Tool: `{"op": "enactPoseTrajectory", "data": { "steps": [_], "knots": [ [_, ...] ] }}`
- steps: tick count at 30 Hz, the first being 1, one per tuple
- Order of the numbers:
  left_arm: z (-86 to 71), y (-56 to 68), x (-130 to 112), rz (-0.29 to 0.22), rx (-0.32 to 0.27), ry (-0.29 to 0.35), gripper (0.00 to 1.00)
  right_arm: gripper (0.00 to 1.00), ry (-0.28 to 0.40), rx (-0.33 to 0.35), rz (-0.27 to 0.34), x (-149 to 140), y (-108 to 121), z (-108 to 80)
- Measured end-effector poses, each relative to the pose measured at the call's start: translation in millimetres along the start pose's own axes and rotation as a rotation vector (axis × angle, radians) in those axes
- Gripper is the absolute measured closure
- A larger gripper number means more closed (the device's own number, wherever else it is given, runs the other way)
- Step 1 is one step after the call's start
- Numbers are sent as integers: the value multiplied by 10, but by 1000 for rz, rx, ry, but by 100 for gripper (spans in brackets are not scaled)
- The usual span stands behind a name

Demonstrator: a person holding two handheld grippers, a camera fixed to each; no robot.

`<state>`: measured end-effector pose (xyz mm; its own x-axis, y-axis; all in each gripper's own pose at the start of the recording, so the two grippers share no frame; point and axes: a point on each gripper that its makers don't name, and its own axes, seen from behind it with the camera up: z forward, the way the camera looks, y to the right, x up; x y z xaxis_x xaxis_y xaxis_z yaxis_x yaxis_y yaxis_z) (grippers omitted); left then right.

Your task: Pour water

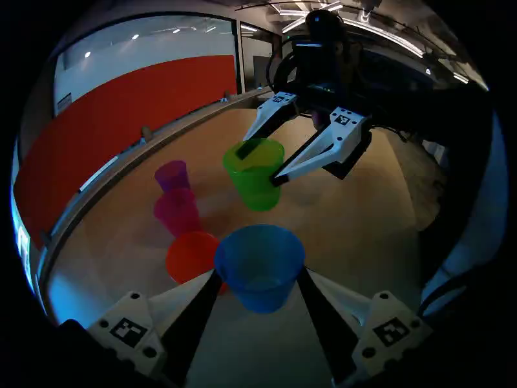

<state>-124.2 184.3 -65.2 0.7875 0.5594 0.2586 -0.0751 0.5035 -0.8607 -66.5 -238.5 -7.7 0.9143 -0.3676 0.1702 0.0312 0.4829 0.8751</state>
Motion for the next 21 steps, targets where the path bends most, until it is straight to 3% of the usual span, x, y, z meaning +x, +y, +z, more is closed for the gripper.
{"op": "enactPoseTrajectory", "data": {
  "steps": [21],
  "knots": [
    [186, -2, -307, 14, -21, -57, 15, 10, -65, 13, 8, -367, -8, 180]
  ]
}}
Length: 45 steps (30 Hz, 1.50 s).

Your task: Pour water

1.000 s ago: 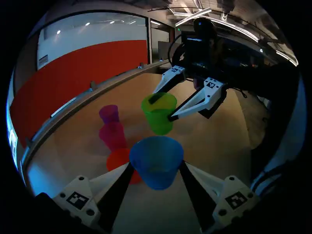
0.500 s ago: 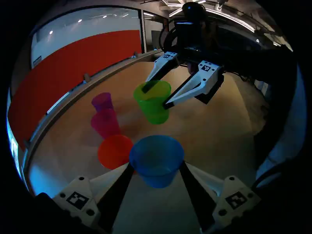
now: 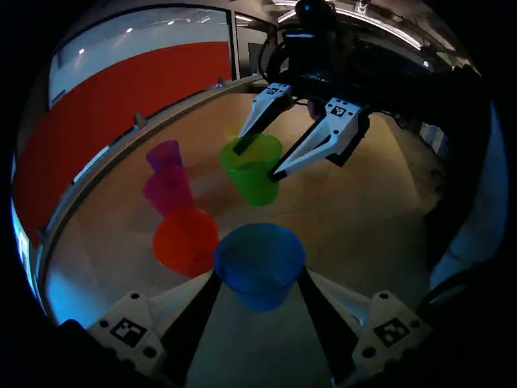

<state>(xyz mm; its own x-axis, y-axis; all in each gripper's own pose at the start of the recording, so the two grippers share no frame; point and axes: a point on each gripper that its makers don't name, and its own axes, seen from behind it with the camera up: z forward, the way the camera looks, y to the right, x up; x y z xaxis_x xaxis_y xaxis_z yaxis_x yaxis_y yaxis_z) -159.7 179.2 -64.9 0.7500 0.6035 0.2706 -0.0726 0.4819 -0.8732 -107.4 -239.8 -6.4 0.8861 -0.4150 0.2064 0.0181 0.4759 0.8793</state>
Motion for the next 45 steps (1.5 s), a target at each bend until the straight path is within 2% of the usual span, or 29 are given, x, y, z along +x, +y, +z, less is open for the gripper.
{"op": "enactPoseTrajectory", "data": {
  "steps": [17, 38, 45],
  "knots": [
    [45, 8, -93, -8, -6, -15, 15, 10, -53, -6, -20, -299, -14, 76],
    [67, 45, -144, -1, -12, -32, 15, 8, -58, -22, -1, -369, -14, 37],
    [73, 64, -182, 11, -10, -56, 11, 6, -62, -24, -5, -378, -24, 17]
  ]
}}
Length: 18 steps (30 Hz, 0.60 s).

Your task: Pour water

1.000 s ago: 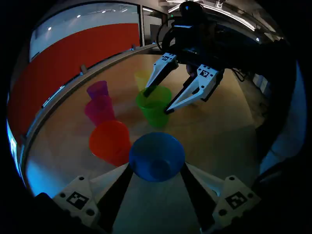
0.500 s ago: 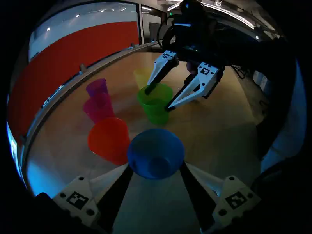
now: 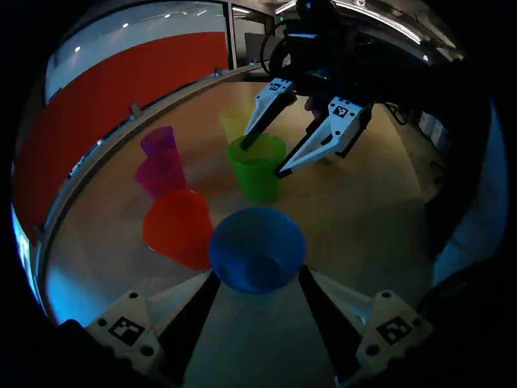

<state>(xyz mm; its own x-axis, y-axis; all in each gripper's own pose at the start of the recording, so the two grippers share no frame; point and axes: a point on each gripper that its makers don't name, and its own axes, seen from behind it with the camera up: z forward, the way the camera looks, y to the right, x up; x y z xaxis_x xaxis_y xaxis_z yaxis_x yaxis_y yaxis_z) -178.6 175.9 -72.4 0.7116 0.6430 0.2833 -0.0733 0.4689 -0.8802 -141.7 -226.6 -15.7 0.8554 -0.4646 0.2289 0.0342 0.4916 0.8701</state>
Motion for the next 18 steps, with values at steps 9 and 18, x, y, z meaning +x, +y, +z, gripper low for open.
{"op": "enactPoseTrajectory", "data": {
  "steps": [9, 18],
  "knots": [
    [-25, 13, -57, -9, 4, -25, 11, 2, -19, -5, 0, -91, -15, -46],
    [-130, -19, -96, -5, 36, -48, 11, 2, -26, -33, 6, -156, -1, -198]
  ]
}}
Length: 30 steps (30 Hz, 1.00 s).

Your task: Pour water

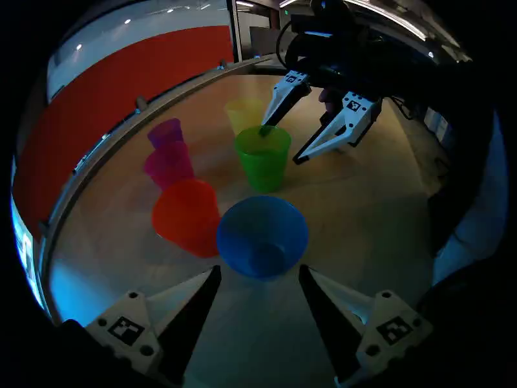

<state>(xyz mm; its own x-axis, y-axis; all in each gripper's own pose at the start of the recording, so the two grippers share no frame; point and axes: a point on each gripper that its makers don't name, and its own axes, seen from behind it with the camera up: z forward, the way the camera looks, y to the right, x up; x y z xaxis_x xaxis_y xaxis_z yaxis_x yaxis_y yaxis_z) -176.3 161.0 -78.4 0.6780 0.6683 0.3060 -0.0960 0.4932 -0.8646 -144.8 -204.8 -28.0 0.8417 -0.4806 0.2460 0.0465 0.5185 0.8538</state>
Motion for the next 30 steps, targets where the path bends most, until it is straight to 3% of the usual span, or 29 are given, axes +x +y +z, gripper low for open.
{"op": "enactPoseTrajectory", "data": {
  "steps": [11, 17, 30],
  "knots": [
    [-188, -31, -147, -5, 63, -39, 11, 2, 7, -47, 16, -74, 4, -252],
    [-312, -93, -266, -39, 114, -61, 10, 2, 21, -94, 40, -88, 41, -402],
    [-628, -488, -347, -167, 296, -24, 10, 2, 42, -209, 148, -116, 178, -713]
  ]
}}
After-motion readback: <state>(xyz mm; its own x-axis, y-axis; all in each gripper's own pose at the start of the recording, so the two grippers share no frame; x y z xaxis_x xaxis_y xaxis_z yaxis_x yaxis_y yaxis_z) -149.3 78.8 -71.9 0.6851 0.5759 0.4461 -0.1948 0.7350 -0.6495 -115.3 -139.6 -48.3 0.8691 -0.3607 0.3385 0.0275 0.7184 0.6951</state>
